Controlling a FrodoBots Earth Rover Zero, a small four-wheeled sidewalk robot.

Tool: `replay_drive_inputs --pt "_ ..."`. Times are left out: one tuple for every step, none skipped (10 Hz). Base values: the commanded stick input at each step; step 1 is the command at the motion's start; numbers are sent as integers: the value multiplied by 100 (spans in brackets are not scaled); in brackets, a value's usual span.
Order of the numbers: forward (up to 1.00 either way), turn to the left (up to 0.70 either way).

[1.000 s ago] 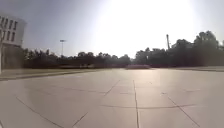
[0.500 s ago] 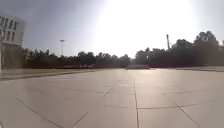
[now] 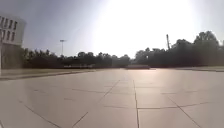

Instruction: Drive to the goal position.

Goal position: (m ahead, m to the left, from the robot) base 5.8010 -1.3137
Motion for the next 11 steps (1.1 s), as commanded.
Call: replay_drive_inputs --pt "6 0" --pt "7 0" --pt "7 0" --pt "7 0" --pt "6 0" --pt "6 0" --pt "7 0" --pt "7 0" --pt "7 0" --pt "6 0" --pt "6 0"
